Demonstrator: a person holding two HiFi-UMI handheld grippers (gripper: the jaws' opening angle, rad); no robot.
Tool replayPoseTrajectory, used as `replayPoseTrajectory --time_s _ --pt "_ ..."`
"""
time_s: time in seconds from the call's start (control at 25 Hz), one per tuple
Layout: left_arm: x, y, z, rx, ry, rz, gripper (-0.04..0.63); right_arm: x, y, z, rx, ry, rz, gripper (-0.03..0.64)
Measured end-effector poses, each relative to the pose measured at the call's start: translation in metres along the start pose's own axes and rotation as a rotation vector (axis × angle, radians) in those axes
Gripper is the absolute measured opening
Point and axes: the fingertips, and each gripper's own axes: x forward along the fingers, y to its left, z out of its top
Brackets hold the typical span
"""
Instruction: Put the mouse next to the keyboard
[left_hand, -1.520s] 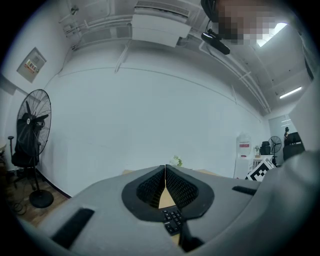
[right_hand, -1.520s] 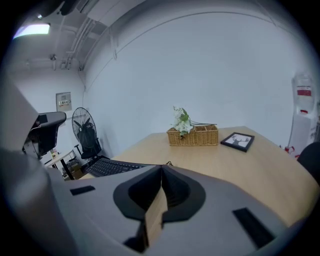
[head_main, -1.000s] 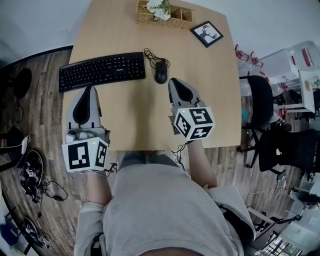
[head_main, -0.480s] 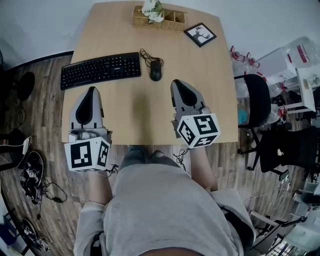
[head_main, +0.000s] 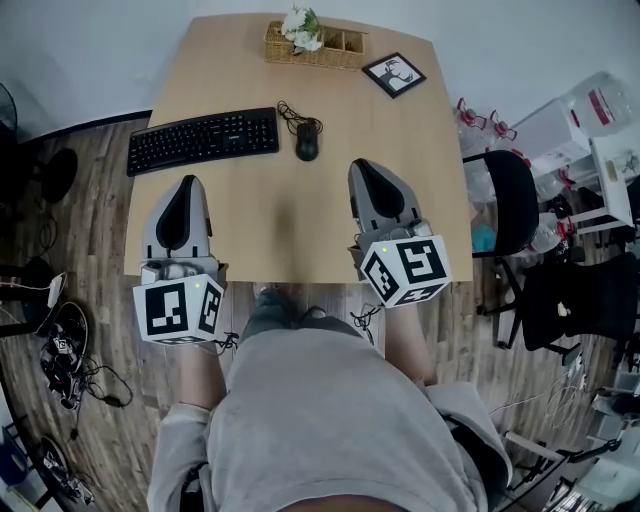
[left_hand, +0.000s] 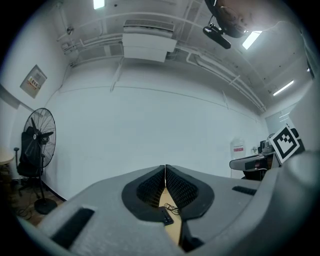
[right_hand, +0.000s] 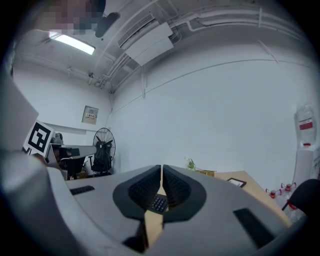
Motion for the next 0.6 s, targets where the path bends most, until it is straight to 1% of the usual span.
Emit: replayPoseTrajectory --time_s 0.32,0.6 --pt "-0.017 -0.016 0.017 0.015 -0.025 0.004 0.011 -0.028 0.007 0.025 -0.043 -0.045 0.012 0.016" --pt "-0.030 -0.032 0.022 0.025 -0.041 0.004 0.011 -0.053 0.012 0.041 -0.092 -0.099 0.027 0.016"
